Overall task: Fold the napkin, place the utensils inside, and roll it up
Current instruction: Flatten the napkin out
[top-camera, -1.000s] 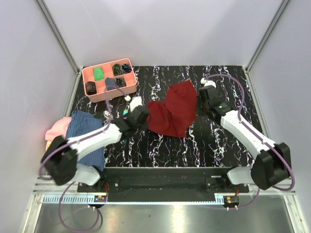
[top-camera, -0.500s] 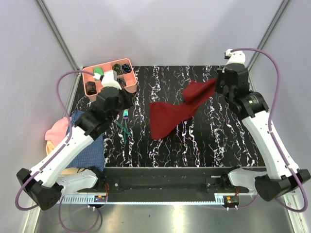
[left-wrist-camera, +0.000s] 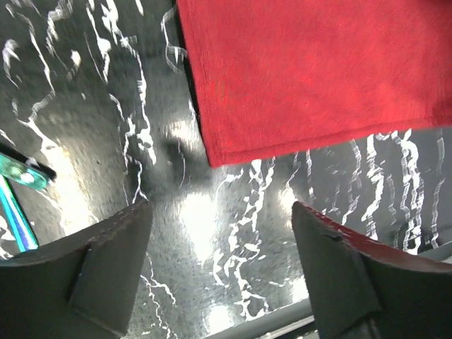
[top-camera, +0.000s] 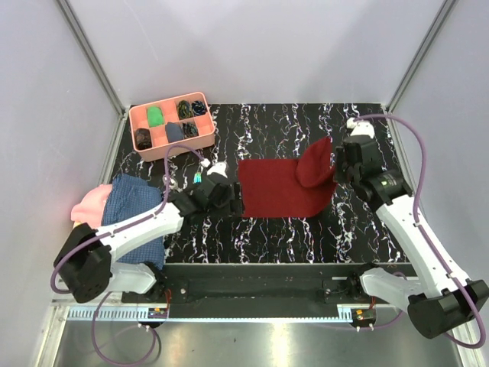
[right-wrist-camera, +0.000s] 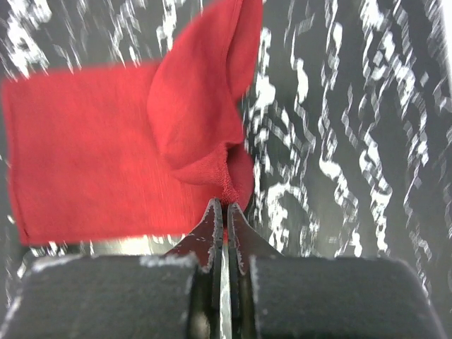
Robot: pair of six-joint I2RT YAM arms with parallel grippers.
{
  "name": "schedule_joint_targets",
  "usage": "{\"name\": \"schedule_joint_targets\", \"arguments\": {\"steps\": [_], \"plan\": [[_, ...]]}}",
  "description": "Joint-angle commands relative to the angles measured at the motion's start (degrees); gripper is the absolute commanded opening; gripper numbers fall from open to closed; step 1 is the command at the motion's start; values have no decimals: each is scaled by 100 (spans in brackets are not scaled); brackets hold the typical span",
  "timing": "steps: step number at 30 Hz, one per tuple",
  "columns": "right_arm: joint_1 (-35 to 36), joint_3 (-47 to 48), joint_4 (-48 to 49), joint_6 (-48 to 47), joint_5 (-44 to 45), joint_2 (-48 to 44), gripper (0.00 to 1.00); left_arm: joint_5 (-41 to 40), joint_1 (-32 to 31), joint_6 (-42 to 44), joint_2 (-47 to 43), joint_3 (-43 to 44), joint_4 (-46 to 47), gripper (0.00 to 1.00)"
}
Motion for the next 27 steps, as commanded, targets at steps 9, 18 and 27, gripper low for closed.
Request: {"name": "schedule_joint_targets", "arguments": {"steps": [9,18,27], "plan": [[-19,-304,98,331,-577,-349,0,-359,-108,-442,1504,580,591,77],[-19,-375,168,296,-788,-384,0,-887,-301,-292,2410,1301,3,64],[-19,-366,291,234,-894,-393,0,-1414,-574,-661,2911,1478,-710,57]]}}
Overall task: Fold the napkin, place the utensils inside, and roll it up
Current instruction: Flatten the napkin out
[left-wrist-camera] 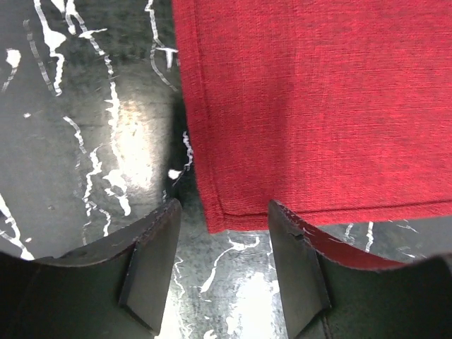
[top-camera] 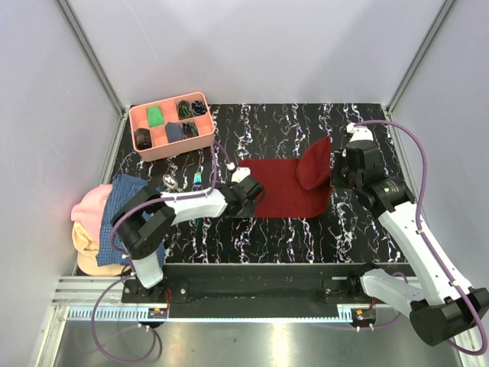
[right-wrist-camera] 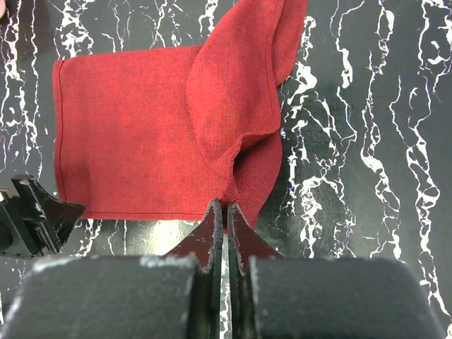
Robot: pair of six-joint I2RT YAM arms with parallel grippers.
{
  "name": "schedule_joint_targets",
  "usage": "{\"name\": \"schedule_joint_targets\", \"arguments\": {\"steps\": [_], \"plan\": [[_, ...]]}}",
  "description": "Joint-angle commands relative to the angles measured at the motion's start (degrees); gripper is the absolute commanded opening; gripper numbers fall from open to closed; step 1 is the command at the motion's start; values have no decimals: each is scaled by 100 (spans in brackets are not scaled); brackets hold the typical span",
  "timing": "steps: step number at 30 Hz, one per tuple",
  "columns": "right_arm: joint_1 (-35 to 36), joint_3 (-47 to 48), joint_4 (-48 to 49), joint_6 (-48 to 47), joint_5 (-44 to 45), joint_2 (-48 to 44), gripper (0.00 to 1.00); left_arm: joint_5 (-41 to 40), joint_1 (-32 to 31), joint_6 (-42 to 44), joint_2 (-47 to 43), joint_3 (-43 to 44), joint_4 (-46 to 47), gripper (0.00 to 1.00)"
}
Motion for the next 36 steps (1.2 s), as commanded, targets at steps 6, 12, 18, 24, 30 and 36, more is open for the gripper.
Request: {"name": "schedule_joint_targets", "arguments": {"steps": [6,12,18,24,30,36], "plan": [[-27,-1,252,-72,-151,-183,0,-442,-128,-200,425,281,-487,45],[-19,34,278,-46,-177,-236,0,-591,-198,-323,566,175,-716,39],[-19,35,287,-89,-212,-219,0,-609,-243,-586,733,-27,-777,20],[-19,8,278,-151,-81,-245,0,-723,-243,-578,471,-54,-760,0],[-19,647,217,-335,306,106,0,-1206,-164,8,-926,578,-1093,0],[-19,2105,-55,-687,1035,432,0,-1330,214,1142,-2060,1949,-1532,0]]}}
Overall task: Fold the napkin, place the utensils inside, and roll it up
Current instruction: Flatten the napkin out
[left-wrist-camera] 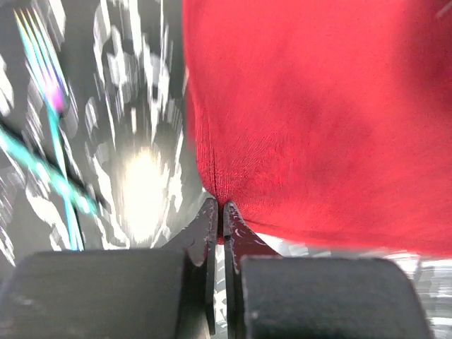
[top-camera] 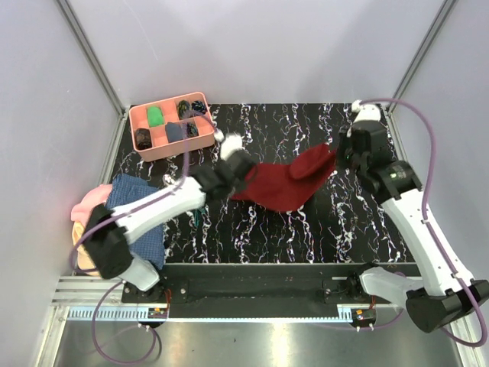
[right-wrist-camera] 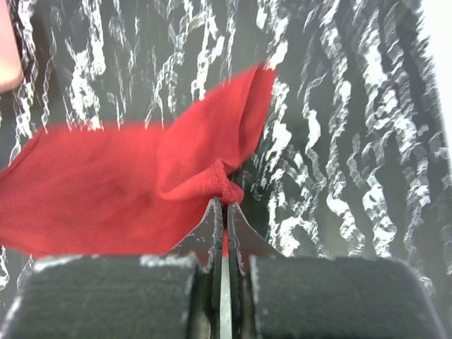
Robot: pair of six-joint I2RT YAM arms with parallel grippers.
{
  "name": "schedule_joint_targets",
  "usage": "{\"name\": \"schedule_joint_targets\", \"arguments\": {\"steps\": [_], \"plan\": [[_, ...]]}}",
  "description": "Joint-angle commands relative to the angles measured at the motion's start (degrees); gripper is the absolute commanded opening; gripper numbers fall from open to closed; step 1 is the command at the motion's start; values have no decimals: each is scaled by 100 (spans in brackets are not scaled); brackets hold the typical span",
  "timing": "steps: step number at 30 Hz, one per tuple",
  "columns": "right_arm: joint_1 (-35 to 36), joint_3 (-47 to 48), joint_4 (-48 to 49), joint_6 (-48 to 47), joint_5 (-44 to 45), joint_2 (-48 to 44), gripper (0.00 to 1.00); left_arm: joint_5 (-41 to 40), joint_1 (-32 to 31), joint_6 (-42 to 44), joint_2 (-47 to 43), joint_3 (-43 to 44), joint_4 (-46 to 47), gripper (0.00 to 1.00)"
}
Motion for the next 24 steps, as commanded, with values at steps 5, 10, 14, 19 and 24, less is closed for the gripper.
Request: {"name": "schedule_joint_targets", "arguments": {"steps": [5,10,14,19,24], "plan": [[-12,1983,-39,-705,983,-310,0,-318,331,1512,-1714,1921,-564,0],[-12,2792,-161,-1101,1405,-714,0,183,331,1671,-2304,2686,-951,0],[-12,3302,-364,-1146,1335,-663,0,858,339,1680,-2332,3064,-952,0],[-12,3022,-295,-1427,1370,136,0,1966,1189,1636,-1517,3337,-803,0],[-502,2740,215,-1542,1161,962,0,2723,1894,1530,-821,3670,-451,0]]}}
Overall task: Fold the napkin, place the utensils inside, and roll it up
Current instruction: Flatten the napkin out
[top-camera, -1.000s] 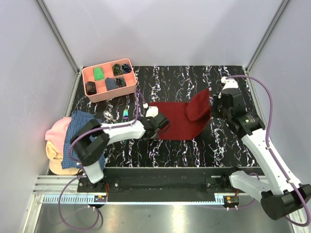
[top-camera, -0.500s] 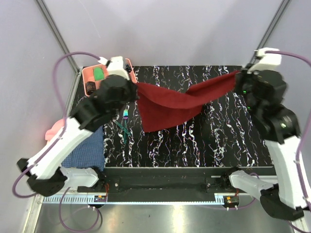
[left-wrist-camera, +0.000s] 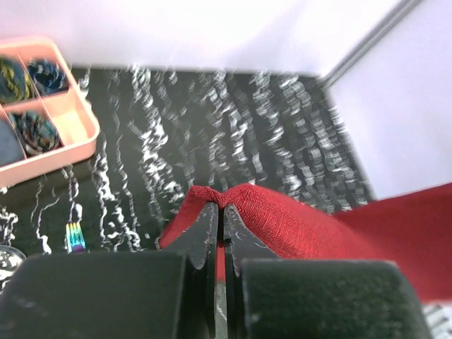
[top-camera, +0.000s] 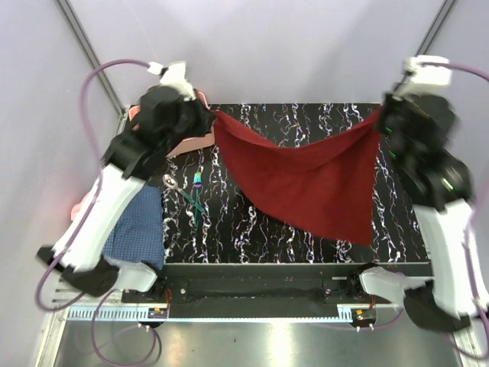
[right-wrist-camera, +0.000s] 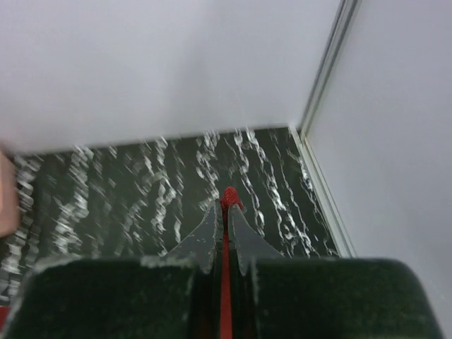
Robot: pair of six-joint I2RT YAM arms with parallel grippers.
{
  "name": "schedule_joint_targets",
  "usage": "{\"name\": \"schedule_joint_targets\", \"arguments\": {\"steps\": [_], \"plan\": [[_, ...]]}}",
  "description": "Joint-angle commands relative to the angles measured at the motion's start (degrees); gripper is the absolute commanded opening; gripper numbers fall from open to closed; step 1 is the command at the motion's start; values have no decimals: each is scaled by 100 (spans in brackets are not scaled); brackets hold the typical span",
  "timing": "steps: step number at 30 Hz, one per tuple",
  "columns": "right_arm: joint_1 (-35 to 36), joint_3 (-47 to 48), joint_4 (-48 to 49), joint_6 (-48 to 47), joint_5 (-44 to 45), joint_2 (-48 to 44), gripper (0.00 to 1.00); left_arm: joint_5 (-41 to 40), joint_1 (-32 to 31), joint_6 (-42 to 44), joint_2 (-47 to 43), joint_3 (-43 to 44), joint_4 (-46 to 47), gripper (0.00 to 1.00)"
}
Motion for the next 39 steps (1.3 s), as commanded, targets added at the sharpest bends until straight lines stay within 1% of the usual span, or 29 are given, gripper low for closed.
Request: {"name": "schedule_joint_targets", "arguments": {"steps": [1,3,5,9,13,18,22,26,28,29,31,32,33,34,35,36,37,38,39], "plan": [[-519,-219,323,-204,-187,961,0,1054,600,-2,873,428,249,0],[-747,-18,332,-177,-232,1137,0,1237,681,16,1059,734,231,0],[-757,210,358,-195,-171,1147,0,1230,699,68,1183,902,240,0],[-749,449,437,-221,-21,779,0,1221,699,121,1087,1324,240,0],[-758,362,613,-292,14,199,0,1326,690,113,649,1369,231,0],[-749,-52,895,-423,-205,-811,0,1300,567,7,-37,1097,240,0],[-749,0,825,-450,-363,-1252,0,1274,365,-107,-643,1009,196,0],[-749,220,649,-327,-723,-1498,0,1361,198,-274,-943,974,134,0],[-749,351,465,-257,-890,-1429,0,1458,136,-353,-996,947,152,0],[-749,405,360,-248,-908,-1211,0,1476,136,-362,-979,886,178,0],[-757,266,218,-291,-665,-955,0,1424,136,-301,-839,781,300,0],[-749,151,235,-353,-558,-675,0,1389,162,-266,-743,702,319,0],[-757,-85,296,-388,-435,-516,0,1432,371,-292,-463,675,319,0],[-758,-192,332,-414,-243,-349,0,1789,547,-335,-295,631,415,0],[-766,-314,411,-484,-188,1,0,1966,723,-379,-102,509,477,0],[-792,-542,585,-476,-197,187,0,2116,1073,-475,326,447,538,0],[-967,-640,683,-459,-371,345,0,2292,1207,-494,574,394,652,0],[-1099,-719,771,-363,-494,738,0,2407,1330,-494,829,402,731,0],[-1240,-894,1015,-319,-617,943,0,2538,1566,-564,1406,446,810,0]]}}
